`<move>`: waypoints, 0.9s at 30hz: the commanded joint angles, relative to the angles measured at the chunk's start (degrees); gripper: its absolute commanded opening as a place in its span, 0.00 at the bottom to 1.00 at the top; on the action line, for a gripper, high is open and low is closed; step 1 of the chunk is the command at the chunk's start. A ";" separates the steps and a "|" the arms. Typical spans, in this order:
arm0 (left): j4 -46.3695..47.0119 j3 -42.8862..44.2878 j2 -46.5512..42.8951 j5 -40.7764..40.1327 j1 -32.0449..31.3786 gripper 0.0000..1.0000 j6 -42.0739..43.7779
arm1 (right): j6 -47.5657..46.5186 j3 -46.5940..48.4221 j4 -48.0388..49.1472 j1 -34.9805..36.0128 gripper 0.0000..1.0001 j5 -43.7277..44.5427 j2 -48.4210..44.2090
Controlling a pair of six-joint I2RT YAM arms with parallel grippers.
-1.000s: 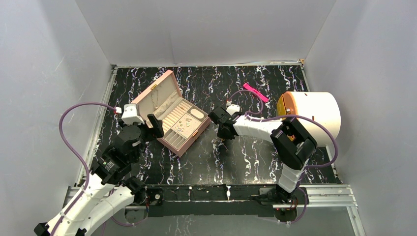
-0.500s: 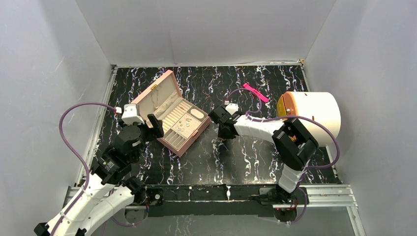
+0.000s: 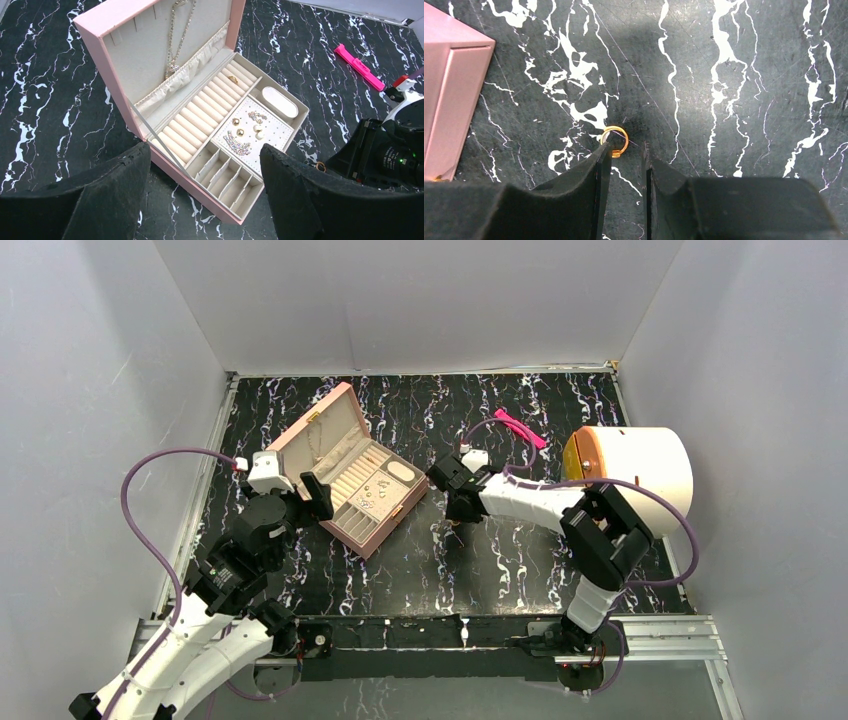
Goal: Organize the mixed jewelry
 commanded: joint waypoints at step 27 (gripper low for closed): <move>1.04 0.40 0.86 -0.25 0.43 0.77 0.72 | -20.82 -0.30 4.50 -0.08 0.15 -13.82 2.48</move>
